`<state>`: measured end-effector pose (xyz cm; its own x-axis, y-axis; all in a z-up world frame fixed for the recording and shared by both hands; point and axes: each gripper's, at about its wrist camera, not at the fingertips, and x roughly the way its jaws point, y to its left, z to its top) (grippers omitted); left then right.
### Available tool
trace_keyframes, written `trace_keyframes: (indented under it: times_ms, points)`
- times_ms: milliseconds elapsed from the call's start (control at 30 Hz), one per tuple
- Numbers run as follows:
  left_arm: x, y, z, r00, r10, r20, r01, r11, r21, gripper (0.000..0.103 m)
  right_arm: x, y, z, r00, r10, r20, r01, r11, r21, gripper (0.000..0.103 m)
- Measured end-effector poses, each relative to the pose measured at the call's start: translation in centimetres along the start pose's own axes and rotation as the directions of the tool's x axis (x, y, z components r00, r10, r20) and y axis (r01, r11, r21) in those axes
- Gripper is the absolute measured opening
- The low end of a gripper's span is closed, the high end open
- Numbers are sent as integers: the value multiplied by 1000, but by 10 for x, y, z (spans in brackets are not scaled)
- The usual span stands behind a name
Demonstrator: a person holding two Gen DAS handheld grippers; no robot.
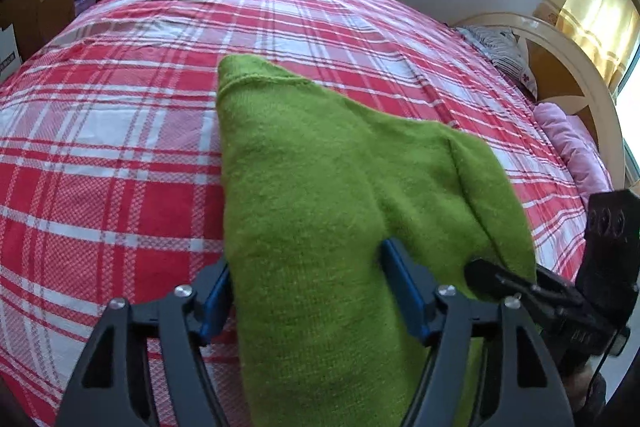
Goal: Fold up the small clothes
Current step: 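Hold the folded sweater up with both tools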
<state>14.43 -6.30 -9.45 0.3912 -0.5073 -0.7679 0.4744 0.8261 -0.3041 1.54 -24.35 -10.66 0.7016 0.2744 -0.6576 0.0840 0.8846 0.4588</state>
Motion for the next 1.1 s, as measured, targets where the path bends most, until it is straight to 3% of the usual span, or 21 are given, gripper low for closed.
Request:
trace_keyframes:
  times_ms: [100, 167, 400, 600, 800, 1100]
  points:
    - [-4, -1, -5, 1000, 7, 16, -7, 1000, 13, 63, 0, 12, -4, 999, -52, 15, 53, 998, -40, 66]
    - [-8, -7, -9, 999, 22, 31, -23, 999, 36, 57, 2, 19, -4, 998, -59, 8, 59, 997, -52, 54]
    - [-22, -17, -13, 997, 47, 68, -51, 997, 60, 36, -7, 41, -9, 988, -154, 27, 156, 984, -85, 43]
    - [-37, -13, -21, 995, 56, 86, -59, 998, 36, 34, -26, 63, -14, 988, -145, 57, 150, 983, -105, 39]
    - [-54, -5, -21, 986, 105, 126, -111, 993, 39, 33, -24, 87, -17, 991, -120, 61, 127, 983, -131, 39]
    - [-60, 5, -28, 987, 110, 114, -113, 994, 15, 33, -20, 105, -27, 991, -121, 50, 127, 982, -141, 39]
